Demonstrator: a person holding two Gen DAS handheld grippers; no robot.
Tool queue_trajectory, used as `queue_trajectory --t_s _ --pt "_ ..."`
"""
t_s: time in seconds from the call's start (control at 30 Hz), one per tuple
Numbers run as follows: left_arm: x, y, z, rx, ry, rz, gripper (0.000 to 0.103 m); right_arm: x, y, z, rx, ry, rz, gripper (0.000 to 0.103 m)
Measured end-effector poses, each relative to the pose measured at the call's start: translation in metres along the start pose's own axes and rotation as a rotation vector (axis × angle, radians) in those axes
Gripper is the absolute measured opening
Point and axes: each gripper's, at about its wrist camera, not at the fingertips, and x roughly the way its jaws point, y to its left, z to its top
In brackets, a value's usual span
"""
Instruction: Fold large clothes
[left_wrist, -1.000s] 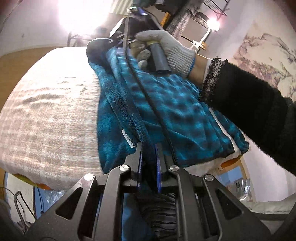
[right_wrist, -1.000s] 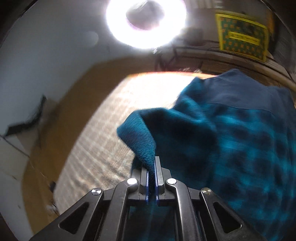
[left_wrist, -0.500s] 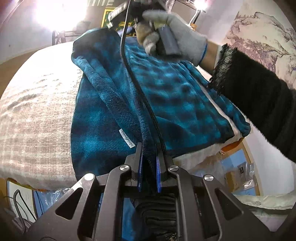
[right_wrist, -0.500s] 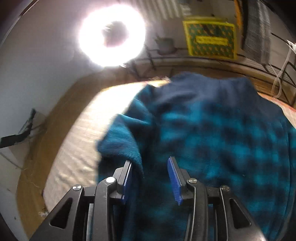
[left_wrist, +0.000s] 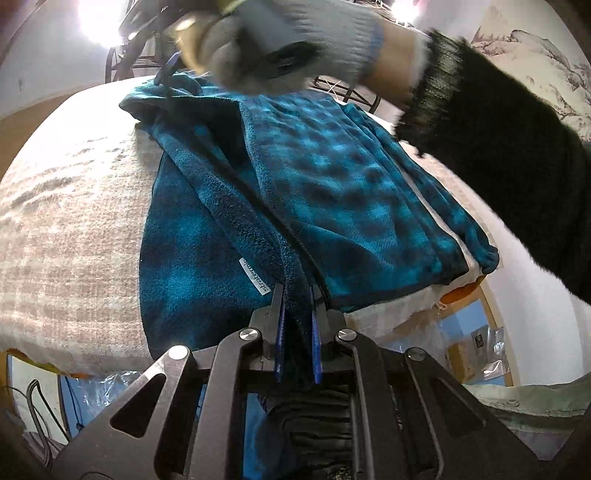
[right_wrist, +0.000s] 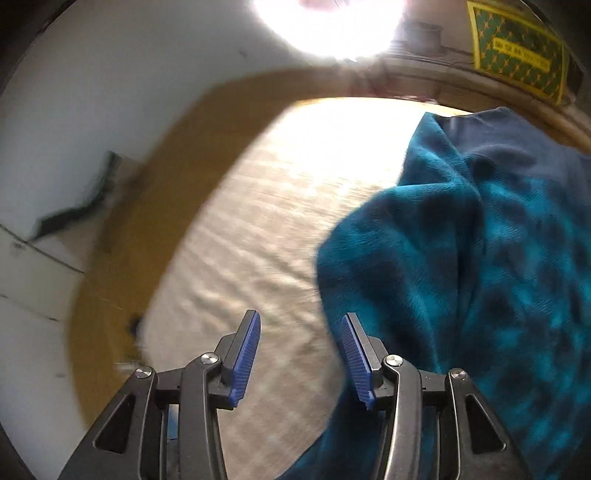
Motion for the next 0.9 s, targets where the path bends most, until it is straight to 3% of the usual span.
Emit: queue_trajectory --t_s 0.07,0.1,0.13,0.2,0.27,0.37,0.47,0.5,0.53,0.57,0.67,0.9 --pt "0.000 0.003 -0.001 -0.008 0.000 -0.005 0.009 0.011 0.014 0.011 -0.073 -0.045 -0.190 0.049" --pt "0.000 0.004 -0.001 -0.012 0.000 -0.007 0.009 0.015 0.018 0.016 -0.106 -0.067 -0.252 0.058" --pt "0.000 0.006 -0.002 -0.016 0.001 -0.010 0.009 0.021 0.019 0.024 -0.134 -0.075 -0.293 0.069" --pt "0.000 0.009 -0.002 -0.025 0.004 -0.014 0.009 0.038 0.023 0.039 -0.151 -0.035 -0.306 0.077" --pt "0.001 0.012 -0.003 -0.033 0.007 -0.018 0.009 0.060 0.027 0.049 -0.172 0.031 -0.318 0.077" --pt "0.000 0.015 -0.004 -0.041 0.010 -0.018 0.009 0.095 0.032 0.050 -0.258 0.087 -0.456 0.075" --pt "-0.002 0.018 -0.005 -0.043 0.014 -0.010 0.009 0.125 0.027 0.045 -0.303 0.157 -0.525 0.055" --pt "-0.002 0.018 -0.005 -0.044 0.014 -0.007 0.009 0.126 0.027 0.044 -0.315 0.138 -0.523 0.044" --pt "-0.005 0.020 -0.005 -0.047 0.012 -0.004 0.009 0.125 0.029 0.045 -0.323 0.126 -0.519 0.018" --pt "-0.007 0.022 -0.005 -0.051 0.009 0.000 0.009 0.125 0.028 0.048 -0.326 0.129 -0.543 0.016" --pt "-0.022 0.030 -0.004 -0.062 -0.017 0.035 0.009 0.114 0.021 0.058 -0.290 0.102 -0.487 0.009" --pt "-0.060 0.041 0.007 -0.071 -0.085 0.135 0.009 0.002 -0.038 0.087 0.048 -0.217 -0.054 0.008"
